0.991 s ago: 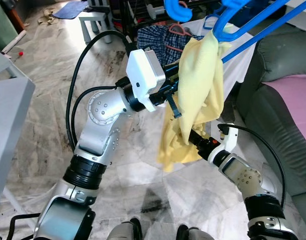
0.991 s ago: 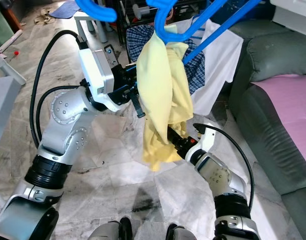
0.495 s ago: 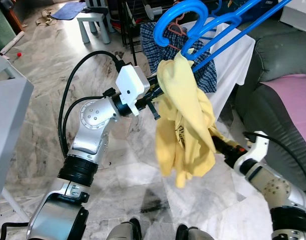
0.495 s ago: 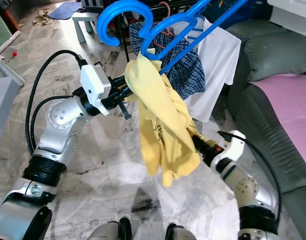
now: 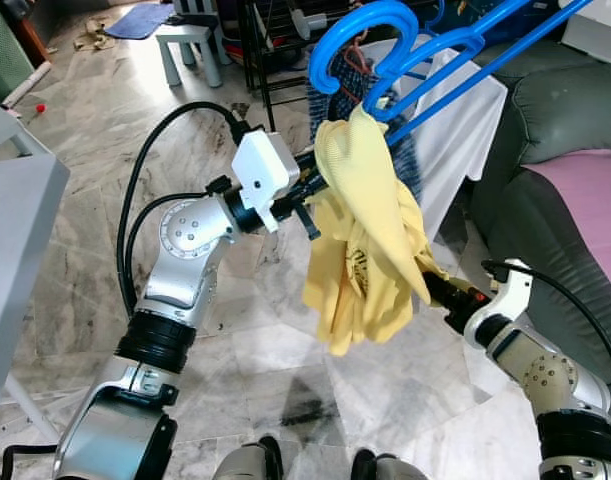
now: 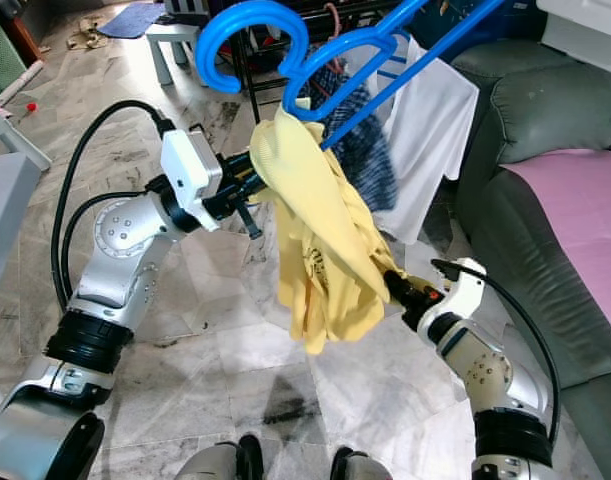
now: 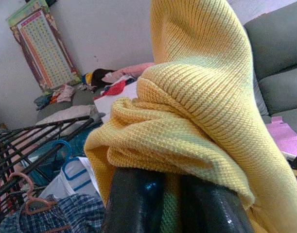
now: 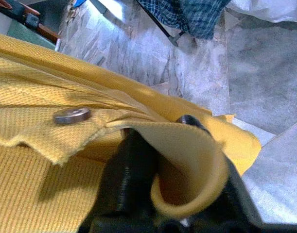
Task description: Hang hanger
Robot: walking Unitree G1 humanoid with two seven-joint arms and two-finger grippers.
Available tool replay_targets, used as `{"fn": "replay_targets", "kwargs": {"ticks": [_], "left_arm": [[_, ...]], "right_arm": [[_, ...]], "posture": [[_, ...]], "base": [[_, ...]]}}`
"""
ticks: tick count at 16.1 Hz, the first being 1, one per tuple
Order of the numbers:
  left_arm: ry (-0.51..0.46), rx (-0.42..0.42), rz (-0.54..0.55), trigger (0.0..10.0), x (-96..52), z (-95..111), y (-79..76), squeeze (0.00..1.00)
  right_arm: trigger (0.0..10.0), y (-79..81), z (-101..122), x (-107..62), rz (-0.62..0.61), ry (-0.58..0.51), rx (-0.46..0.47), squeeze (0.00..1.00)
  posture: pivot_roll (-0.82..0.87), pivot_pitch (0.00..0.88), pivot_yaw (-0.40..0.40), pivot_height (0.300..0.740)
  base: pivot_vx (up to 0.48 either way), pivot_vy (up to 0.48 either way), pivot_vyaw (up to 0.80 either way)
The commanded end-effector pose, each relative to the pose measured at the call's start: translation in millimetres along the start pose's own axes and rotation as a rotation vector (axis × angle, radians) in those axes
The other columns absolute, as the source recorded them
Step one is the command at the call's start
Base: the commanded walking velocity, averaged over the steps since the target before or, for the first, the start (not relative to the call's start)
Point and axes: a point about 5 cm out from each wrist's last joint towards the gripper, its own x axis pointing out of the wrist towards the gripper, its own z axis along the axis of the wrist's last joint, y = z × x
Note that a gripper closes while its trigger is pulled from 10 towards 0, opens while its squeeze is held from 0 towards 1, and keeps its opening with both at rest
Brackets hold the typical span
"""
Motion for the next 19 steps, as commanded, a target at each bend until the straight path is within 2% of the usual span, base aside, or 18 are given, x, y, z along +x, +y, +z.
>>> {"fn": "replay_targets", "kwargs": {"ticks": [1,5,6,7,8,11,15,17,19], "left_arm": [[-0.112,0.085,0.071,0.0,-0.3,25.5,17.6,0.00],[-0.112,0.085,0.071,0.0,-0.3,25.5,17.6,0.00],[0.037,0.037,0.120,0.0,-25.0,-16.8,9.2,0.00],[0.208,-0.023,0.143,0.0,-57.9,-56.6,-9.8,0.00],[0.245,-0.039,0.157,0.0,-66.2,-63.9,-13.2,0.00],[0.251,-0.061,0.201,0.0,-70.8,-68.0,-11.6,0.00],[0.227,-0.100,0.171,0.0,-73.4,-72.3,-20.3,0.00],[0.216,-0.176,0.135,0.0,-74.9,-73.7,-27.0,0.00],[0.201,-0.294,0.084,0.0,-76.3,-76.5,-36.9,0.00]], "right_arm": [[0.0,-17.8,-13.9,-7.5,-0.099,0.059,0.012,0.00],[0.0,-17.8,-13.9,-7.5,-0.099,0.059,0.012,0.00],[0.0,-13.5,34.8,-8.9,-0.140,-0.057,-0.096,0.00],[0.0,1.3,89.7,-11.1,-0.170,-0.201,-0.242,0.00],[0.0,8.0,104.3,-11.7,-0.181,-0.253,-0.312,0.00],[0.0,21.1,122.4,-9.8,-0.181,-0.335,-0.356,0.00],[0.0,31.5,124.4,4.9,-0.158,-0.322,-0.367,0.00],[0.0,31.5,118.5,13.5,-0.170,-0.296,-0.358,0.00],[0.0,32.3,113.4,22.1,-0.183,-0.284,-0.345,0.00]], "posture": [[-0.03,0.163,0.030,0.740],[-0.03,0.163,0.030,0.740],[-0.08,0.140,-0.009,0.740],[-0.08,0.139,-0.009,0.740],[-0.08,0.140,-0.009,0.740],[-0.09,0.140,-0.013,0.740],[-0.09,0.139,-0.015,0.740],[-0.09,0.137,-0.017,0.740],[-0.09,0.135,-0.019,0.740]], "base": [[0.000,0.000,0.00],[0.000,0.000,0.00],[0.000,0.000,0.00],[0.000,0.000,0.00],[0.000,0.000,0.00],[0.000,0.000,0.00],[0.000,0.000,0.00],[0.000,0.000,0.00],[0.000,0.000,0.00]]}}
